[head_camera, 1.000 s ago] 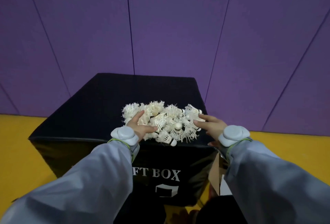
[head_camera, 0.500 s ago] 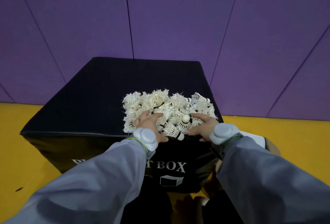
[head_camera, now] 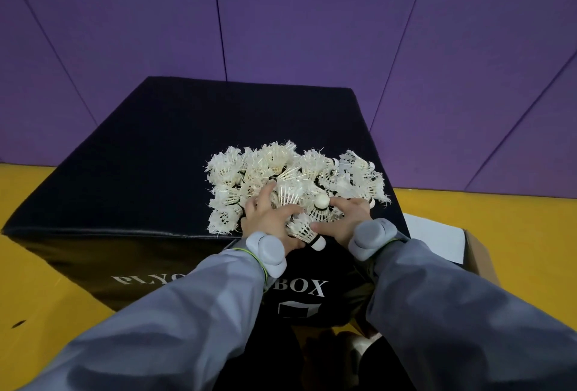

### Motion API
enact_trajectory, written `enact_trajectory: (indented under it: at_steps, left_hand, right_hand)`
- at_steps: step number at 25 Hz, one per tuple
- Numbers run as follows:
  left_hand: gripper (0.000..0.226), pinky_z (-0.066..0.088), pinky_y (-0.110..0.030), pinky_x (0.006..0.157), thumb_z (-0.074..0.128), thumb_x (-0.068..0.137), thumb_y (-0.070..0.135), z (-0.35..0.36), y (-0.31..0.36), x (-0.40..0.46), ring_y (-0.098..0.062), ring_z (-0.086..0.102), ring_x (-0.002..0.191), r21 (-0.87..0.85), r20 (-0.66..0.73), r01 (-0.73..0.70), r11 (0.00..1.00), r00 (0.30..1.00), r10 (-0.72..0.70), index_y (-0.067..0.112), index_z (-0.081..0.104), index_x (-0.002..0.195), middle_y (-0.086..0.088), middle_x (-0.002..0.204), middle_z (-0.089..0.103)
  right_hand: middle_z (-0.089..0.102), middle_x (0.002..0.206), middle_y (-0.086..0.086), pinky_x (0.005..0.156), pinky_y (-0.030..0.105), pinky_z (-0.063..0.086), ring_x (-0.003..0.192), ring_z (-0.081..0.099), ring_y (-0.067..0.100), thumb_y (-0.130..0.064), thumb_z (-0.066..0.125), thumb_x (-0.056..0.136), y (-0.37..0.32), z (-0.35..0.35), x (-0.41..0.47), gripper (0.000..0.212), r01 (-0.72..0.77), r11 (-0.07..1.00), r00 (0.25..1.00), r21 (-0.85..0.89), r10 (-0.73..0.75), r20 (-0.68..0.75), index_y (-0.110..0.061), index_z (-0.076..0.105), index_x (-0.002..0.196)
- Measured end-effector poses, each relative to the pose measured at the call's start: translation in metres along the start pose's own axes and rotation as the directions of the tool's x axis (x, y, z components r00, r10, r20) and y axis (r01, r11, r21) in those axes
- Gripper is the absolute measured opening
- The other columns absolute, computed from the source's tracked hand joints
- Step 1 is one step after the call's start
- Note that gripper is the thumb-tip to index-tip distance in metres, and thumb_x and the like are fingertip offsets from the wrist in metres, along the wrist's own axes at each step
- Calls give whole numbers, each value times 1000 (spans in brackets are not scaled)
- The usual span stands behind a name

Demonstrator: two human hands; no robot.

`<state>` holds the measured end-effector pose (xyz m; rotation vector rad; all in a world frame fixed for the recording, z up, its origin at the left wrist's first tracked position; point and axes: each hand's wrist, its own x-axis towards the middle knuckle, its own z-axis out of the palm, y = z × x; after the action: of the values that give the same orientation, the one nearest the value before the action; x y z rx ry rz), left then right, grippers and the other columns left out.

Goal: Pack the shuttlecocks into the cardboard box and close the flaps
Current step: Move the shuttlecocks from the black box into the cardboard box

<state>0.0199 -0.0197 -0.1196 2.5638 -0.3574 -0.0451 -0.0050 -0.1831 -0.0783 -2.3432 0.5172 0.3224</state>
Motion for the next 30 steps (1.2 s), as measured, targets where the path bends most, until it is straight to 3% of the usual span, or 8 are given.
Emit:
enact_trajectory:
  at_steps: [2,5,8,10,14,18,25,30]
  left_hand:
    - [51,29,-52,106,80,56,47,1,-4,2,-29,11,133,23,30,-13,1000,999,13,44,61,103,9,150,16]
    - [39,34,-45,101,76,61,51,-3,-10,5,-28,19,126,27,-12,-49,998,999,49,26,68,90,7,144,30]
    - [34,30,-38,98,74,66,47,-11,-13,8,-30,24,123,6,-16,-55,998,998,55,16,67,76,5,138,39]
    - [30,28,-36,98,74,67,45,-18,-13,8,-31,26,124,-2,-15,-41,999,999,41,17,62,69,5,137,41]
    - [32,27,-33,97,74,69,42,-31,-11,2,-30,26,124,-5,-39,-60,998,997,60,19,53,63,5,136,42]
    - [31,25,-34,101,74,69,40,-41,-9,-3,-32,26,124,-13,-62,-68,998,996,67,13,59,66,4,136,42]
    - [33,25,-31,100,72,71,42,-50,-5,-12,-28,26,123,22,-120,-96,995,988,98,14,71,89,7,136,42]
    - [32,24,-28,98,73,70,41,-55,0,-15,-28,27,123,19,-139,-110,994,984,111,12,69,83,6,135,43]
  right_hand:
    - [25,147,8,102,29,40,120,49,22,-37,78,71,0,1,3,65,-6,999,999,33,8,-49,-27,52,131]
    - [41,140,11,104,35,43,122,51,27,-33,78,72,-1,3,5,59,3,996,993,87,8,-116,-18,59,126]
    - [61,122,11,87,31,47,102,60,25,-29,75,75,-2,0,1,49,1,985,986,173,28,-165,-10,62,118]
    - [66,112,9,77,26,42,89,57,21,-29,73,76,-3,-3,-1,46,-34,983,986,178,62,-156,-10,61,117]
    - [60,95,7,75,28,44,84,57,23,-31,71,78,-4,-9,-9,50,-58,984,989,166,79,-124,-8,57,120]
    - [63,110,11,88,34,49,100,62,28,-31,71,78,-7,-13,-19,54,-40,977,992,207,64,-111,-8,54,125]
    - [53,72,0,85,43,54,77,56,24,-31,74,75,-12,-11,-29,34,21,965,996,260,2,-87,-10,55,96]
    - [54,80,4,91,48,54,82,56,25,-33,73,75,-13,-17,-34,34,32,967,998,254,-18,-60,-12,53,93]
